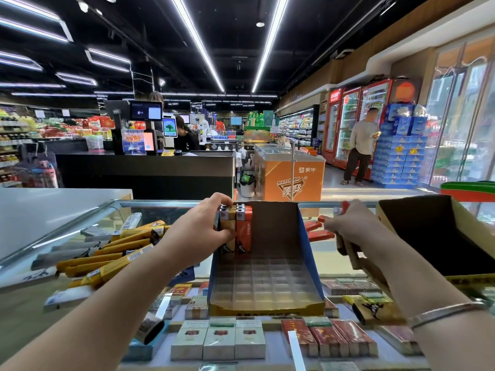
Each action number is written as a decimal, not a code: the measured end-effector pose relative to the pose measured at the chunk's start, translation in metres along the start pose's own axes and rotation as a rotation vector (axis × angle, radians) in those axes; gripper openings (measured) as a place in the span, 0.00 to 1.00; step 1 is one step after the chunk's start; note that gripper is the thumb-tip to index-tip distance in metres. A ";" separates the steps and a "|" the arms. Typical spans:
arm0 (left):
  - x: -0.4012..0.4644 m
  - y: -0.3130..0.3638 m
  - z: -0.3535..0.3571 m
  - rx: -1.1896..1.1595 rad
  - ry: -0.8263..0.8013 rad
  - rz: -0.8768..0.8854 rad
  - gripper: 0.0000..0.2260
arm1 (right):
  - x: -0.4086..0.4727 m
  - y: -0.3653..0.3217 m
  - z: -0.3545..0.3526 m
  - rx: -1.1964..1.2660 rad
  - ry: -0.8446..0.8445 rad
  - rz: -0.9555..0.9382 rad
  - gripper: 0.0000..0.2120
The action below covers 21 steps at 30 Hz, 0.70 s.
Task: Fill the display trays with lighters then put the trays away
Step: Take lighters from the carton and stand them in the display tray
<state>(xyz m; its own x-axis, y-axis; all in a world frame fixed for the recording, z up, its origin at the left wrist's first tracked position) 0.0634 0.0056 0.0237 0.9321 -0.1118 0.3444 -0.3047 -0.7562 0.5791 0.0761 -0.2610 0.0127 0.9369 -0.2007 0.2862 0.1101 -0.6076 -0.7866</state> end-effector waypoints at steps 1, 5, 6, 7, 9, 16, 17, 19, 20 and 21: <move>0.000 0.000 0.000 0.002 -0.002 -0.003 0.19 | 0.000 -0.004 -0.002 0.121 0.015 -0.012 0.18; 0.001 0.001 -0.002 0.017 0.071 0.015 0.21 | -0.006 -0.032 -0.003 0.551 -0.026 -0.120 0.19; 0.000 0.003 -0.004 0.023 0.117 0.039 0.21 | -0.011 -0.041 -0.001 0.611 -0.068 -0.161 0.18; -0.001 0.006 -0.007 0.011 0.164 0.067 0.21 | -0.016 -0.049 0.003 0.644 -0.124 -0.203 0.18; -0.005 0.015 -0.014 -0.054 0.223 0.141 0.17 | -0.028 -0.063 0.013 0.675 -0.274 -0.294 0.20; -0.023 0.047 -0.006 -0.164 0.051 0.304 0.17 | -0.052 -0.085 0.044 0.546 -0.505 -0.537 0.20; -0.025 0.049 -0.004 -0.169 0.027 0.306 0.18 | -0.054 -0.086 0.046 0.533 -0.506 -0.559 0.20; -0.025 0.049 -0.004 -0.208 0.015 0.303 0.16 | -0.055 -0.087 0.048 0.530 -0.500 -0.592 0.18; -0.023 0.047 -0.005 -0.240 0.016 0.298 0.14 | -0.055 -0.088 0.048 0.531 -0.491 -0.604 0.18; -0.022 0.045 -0.006 -0.270 0.016 0.287 0.11 | -0.056 -0.089 0.048 0.529 -0.481 -0.612 0.18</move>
<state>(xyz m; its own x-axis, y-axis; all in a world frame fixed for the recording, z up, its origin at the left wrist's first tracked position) 0.0278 -0.0221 0.0471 0.7990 -0.2829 0.5307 -0.5952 -0.4985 0.6303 0.0299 -0.1592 0.0406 0.6897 0.4490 0.5681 0.6544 -0.0505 -0.7545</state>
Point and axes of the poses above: each hand's wrist, its own x-axis towards the middle knuckle, its own z-axis out of the palm, y = z × x, the point moved 5 cm from there along x, towards the middle knuckle, and after that the axes turned 12 degrees about -z, right-handed, at the moved point
